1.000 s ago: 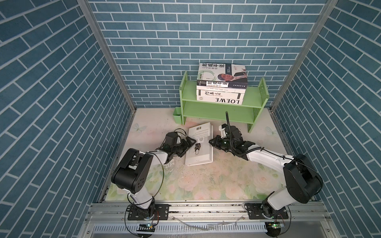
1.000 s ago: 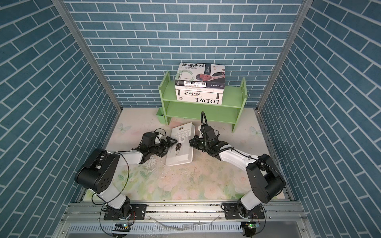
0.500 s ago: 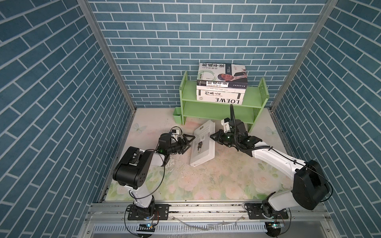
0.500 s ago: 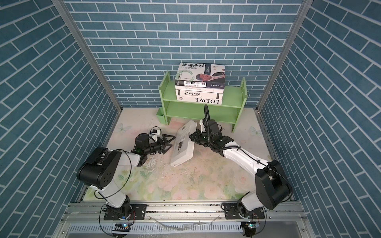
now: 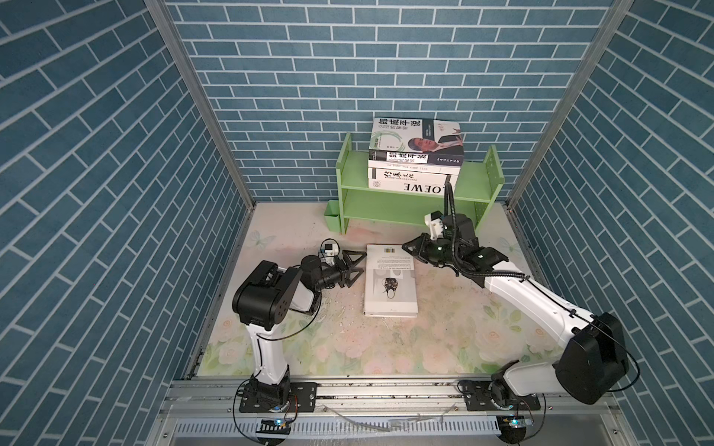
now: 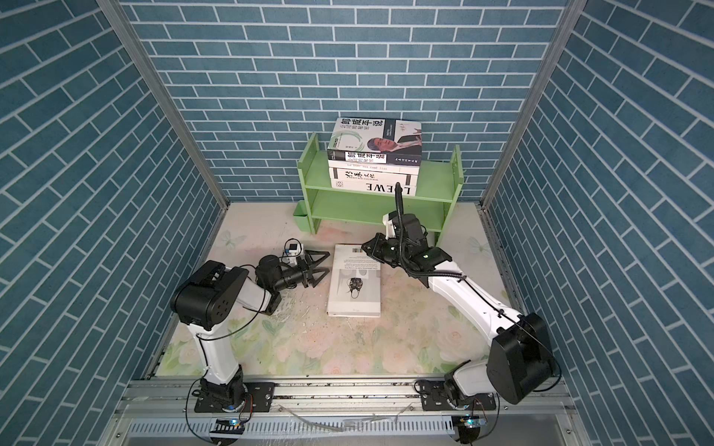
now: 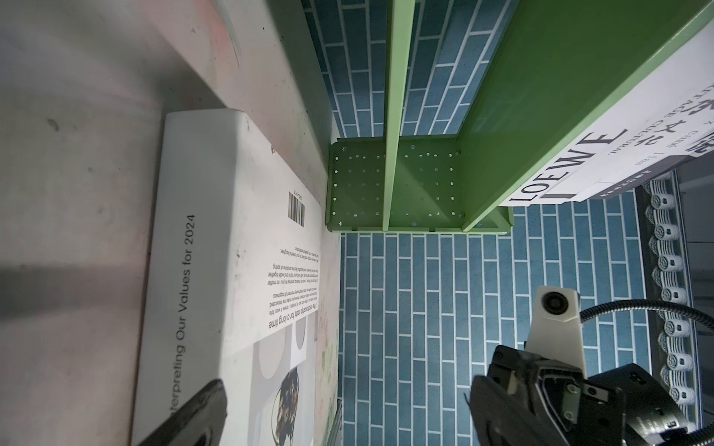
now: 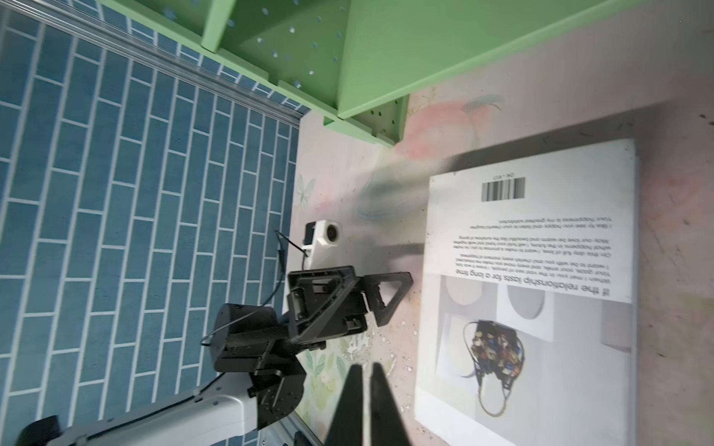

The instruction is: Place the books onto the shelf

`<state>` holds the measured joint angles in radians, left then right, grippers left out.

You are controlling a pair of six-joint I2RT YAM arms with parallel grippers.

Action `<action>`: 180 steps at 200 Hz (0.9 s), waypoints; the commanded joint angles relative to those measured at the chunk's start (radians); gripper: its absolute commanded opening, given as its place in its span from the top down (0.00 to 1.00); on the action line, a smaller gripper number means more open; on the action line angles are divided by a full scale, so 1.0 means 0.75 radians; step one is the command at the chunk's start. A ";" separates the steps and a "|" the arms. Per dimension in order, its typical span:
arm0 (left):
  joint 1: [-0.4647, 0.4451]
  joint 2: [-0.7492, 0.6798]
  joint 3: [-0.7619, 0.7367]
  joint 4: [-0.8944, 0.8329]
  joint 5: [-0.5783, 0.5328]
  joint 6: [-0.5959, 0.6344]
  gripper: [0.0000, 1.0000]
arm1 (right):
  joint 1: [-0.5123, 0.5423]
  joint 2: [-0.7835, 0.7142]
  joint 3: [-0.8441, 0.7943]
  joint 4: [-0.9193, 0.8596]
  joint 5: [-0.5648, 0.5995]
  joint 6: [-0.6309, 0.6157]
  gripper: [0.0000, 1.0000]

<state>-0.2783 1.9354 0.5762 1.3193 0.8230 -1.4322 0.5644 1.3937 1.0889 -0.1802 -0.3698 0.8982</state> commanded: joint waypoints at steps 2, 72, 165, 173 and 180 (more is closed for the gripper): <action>-0.002 -0.029 -0.039 -0.035 -0.036 0.037 0.00 | -0.016 -0.002 -0.107 -0.002 0.077 -0.024 0.60; -0.039 -0.154 -0.126 -0.410 -0.223 0.195 0.00 | -0.016 0.094 -0.302 0.155 0.181 -0.004 0.41; -0.195 -0.389 0.018 -1.242 -0.577 0.402 0.00 | 0.001 0.295 -0.367 0.286 0.179 -0.023 0.19; -0.200 -0.397 0.028 -1.284 -0.598 0.392 0.00 | 0.001 0.297 -0.368 0.271 0.189 -0.035 0.17; -0.204 -0.396 0.029 -1.294 -0.611 0.374 0.00 | 0.002 0.301 -0.375 0.273 0.192 -0.038 0.16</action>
<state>-0.4175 1.6569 0.5735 0.5644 0.4637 -1.1873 0.5602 1.6176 0.7959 0.0605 -0.2687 0.9104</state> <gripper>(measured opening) 0.996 0.822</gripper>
